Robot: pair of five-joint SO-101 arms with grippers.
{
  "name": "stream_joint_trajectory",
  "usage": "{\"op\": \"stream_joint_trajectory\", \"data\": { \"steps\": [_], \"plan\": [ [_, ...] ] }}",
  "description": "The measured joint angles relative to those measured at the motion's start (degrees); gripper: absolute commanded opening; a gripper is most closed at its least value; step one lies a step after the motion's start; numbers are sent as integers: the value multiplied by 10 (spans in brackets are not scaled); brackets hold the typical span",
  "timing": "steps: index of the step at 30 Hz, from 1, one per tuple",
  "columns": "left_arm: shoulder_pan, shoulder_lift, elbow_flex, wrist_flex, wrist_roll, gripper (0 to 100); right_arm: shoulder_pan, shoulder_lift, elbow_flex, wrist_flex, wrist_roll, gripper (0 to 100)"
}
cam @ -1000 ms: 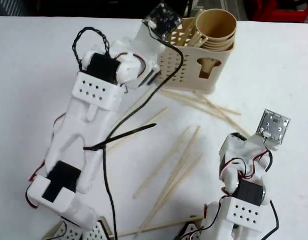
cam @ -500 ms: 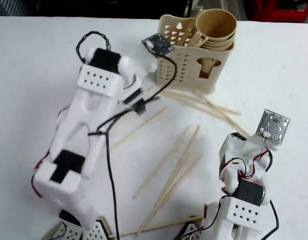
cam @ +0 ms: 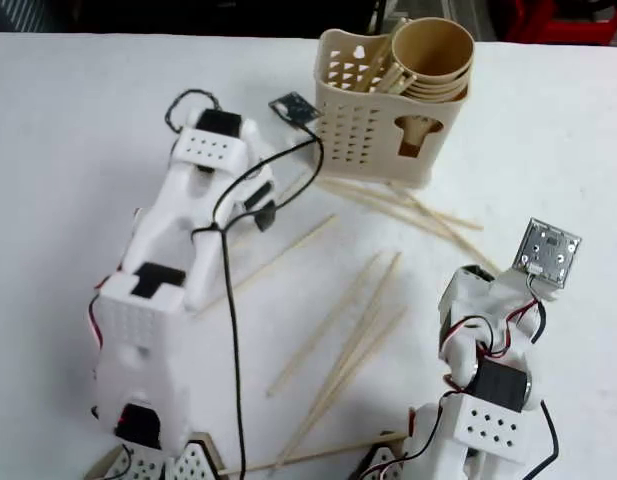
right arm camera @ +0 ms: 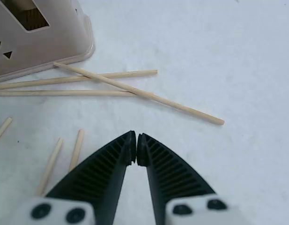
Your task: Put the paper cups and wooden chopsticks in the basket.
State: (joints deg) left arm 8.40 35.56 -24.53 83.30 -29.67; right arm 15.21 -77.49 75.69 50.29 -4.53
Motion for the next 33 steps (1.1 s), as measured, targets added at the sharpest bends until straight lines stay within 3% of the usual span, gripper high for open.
{"op": "stream_joint_trajectory", "data": {
  "steps": [6,13,18,33],
  "plan": [
    [1,60,0,-51,0,186,0,0,0,0,0,21],
    [4,69,0,-68,0,28,0,0,0,0,0,21],
    [4,69,0,-67,-1,22,0,0,0,0,0,21],
    [4,3,0,90,0,22,0,0,0,0,0,21]
  ]
}}
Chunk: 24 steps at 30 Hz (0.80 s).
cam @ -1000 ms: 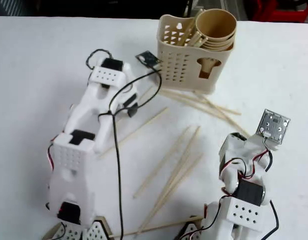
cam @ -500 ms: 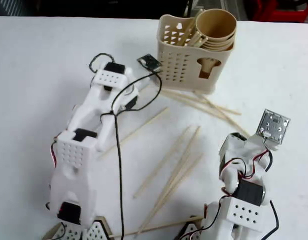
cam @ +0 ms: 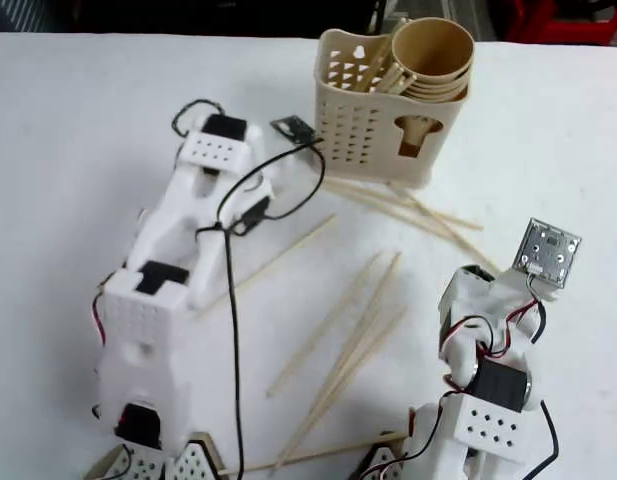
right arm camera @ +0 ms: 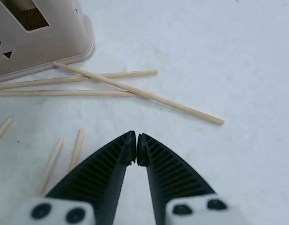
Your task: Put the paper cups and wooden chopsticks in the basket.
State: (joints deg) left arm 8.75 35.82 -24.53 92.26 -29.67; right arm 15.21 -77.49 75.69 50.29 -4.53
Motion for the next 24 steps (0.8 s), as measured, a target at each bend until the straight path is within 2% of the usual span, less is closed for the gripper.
{"op": "stream_joint_trajectory", "data": {
  "steps": [6,11,16,24],
  "plan": [
    [8,-103,0,40,0,22,0,0,0,0,0,21],
    [36,-201,0,40,21,22,0,0,0,0,0,21],
    [80,-296,0,-40,57,21,0,0,0,0,0,21],
    [125,-349,0,-244,105,21,0,0,0,0,0,21]
  ]
}}
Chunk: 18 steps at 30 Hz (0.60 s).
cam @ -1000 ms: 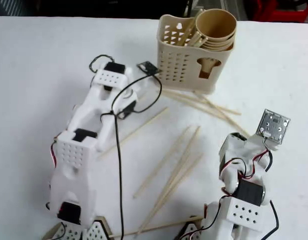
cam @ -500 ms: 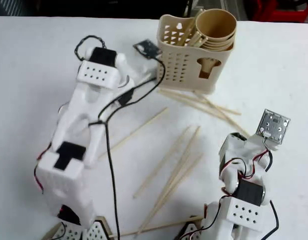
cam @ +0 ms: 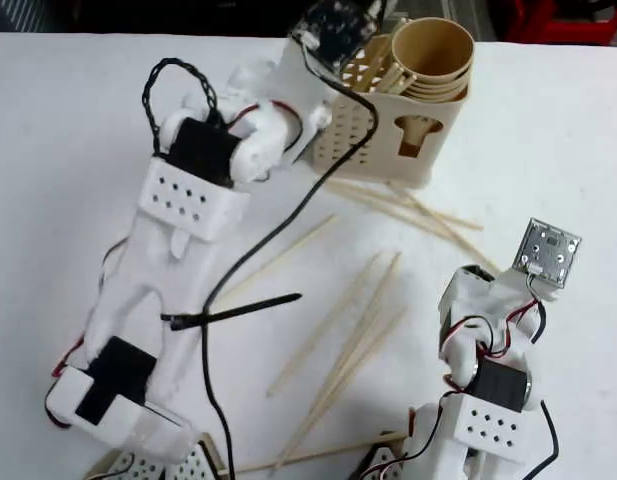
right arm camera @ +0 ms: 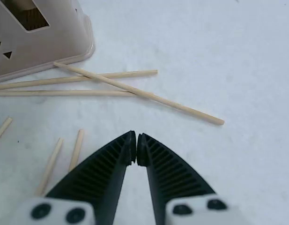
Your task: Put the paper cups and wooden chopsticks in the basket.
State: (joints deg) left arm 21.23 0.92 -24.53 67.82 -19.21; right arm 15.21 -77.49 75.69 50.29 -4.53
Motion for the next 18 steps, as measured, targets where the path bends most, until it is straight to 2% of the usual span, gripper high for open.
{"op": "stream_joint_trajectory", "data": {
  "steps": [10,18],
  "plan": [
    [10,0,0,-303,75,21,0,0,0,0,0,21],
    [51,25,0,-417,86,23,0,0,0,0,0,21]
  ]
}}
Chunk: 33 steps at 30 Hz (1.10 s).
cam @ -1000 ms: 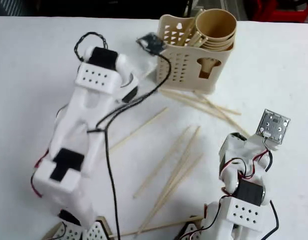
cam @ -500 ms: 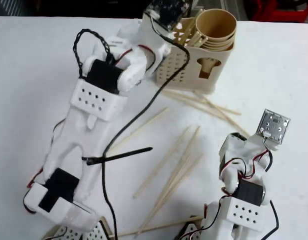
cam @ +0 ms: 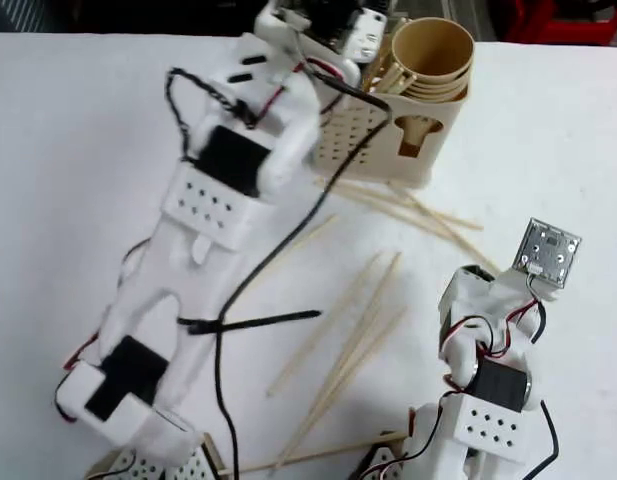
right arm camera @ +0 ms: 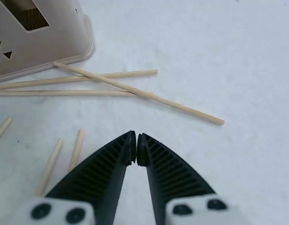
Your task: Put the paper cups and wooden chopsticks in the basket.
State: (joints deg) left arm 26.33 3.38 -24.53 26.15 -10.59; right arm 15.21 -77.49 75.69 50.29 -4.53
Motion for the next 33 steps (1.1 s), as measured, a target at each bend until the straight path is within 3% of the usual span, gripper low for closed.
{"op": "stream_joint_trajectory", "data": {
  "steps": [6,11,13,18,29,33],
  "plan": [
    [2,86,0,-48,0,25,0,0,0,0,0,21],
    [0,125,1,-51,0,150,0,0,0,0,0,21],
    [-2,125,1,-20,0,149,0,0,0,0,0,21],
    [-1,126,-62,121,0,151,0,0,0,0,0,21],
    [-16,125,-321,498,0,149,0,0,0,0,13,21],
    [-14,125,-385,618,-10,65,0,0,0,0,47,21]
  ]
}}
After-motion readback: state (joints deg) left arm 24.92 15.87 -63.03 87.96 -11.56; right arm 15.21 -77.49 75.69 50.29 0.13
